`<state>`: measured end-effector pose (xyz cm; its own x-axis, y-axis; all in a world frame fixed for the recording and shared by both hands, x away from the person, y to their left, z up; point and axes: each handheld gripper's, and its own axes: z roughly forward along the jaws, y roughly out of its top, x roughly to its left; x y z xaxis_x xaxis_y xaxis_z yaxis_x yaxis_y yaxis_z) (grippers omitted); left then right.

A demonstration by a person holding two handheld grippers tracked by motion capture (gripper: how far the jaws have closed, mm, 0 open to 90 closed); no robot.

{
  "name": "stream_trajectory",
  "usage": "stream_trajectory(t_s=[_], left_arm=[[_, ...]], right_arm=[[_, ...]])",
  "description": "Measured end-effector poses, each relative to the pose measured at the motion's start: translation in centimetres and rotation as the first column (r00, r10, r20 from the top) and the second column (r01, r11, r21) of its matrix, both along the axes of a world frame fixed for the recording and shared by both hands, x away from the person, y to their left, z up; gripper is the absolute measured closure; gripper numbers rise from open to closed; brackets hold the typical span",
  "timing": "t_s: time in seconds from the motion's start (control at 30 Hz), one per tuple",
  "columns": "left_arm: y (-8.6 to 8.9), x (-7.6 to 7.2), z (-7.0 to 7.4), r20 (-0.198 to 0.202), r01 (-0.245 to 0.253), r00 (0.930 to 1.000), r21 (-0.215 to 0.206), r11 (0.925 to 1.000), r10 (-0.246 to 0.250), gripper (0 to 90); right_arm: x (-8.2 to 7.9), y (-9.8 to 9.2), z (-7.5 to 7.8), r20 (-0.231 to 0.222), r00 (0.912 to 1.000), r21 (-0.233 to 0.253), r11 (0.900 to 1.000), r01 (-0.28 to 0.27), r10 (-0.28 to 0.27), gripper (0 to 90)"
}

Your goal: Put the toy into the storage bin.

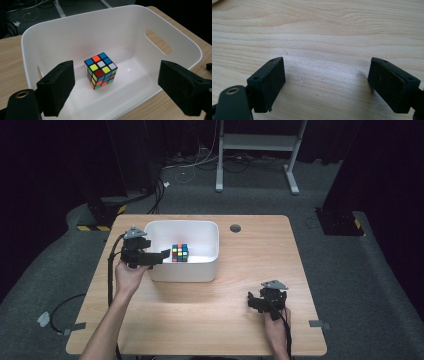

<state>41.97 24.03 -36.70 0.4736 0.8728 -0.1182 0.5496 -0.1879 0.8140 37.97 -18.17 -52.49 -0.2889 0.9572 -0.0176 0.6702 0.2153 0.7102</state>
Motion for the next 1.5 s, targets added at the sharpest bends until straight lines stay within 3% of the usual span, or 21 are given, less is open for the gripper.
stream_trajectory(t_s=[0.77,0.9,1.5], left_arm=[[1.3,-1.5,0.5,0.02,-0.01,0.9997,-0.004,0.9999,0.01,14.3],[1.5,-1.9,0.5,0.025,-0.011,0.9996,-0.02,0.9997,0.012,14.4],[2.9,-3.6,0.1,0.012,-0.038,0.9992,-0.034,0.9987,0.039,14.6]], right_arm=[[0.0,0.0,0.0,0.0,1.0,0.0,1.0,-0.001,0.001,14.3],[0.0,0.0,0.0,0.0,1.0,0.0,1.0,-0.001,0.001,14.3],[0.0,0.0,0.0,0.0,1.0,-0.001,1.0,-0.003,0.003,14.3]])
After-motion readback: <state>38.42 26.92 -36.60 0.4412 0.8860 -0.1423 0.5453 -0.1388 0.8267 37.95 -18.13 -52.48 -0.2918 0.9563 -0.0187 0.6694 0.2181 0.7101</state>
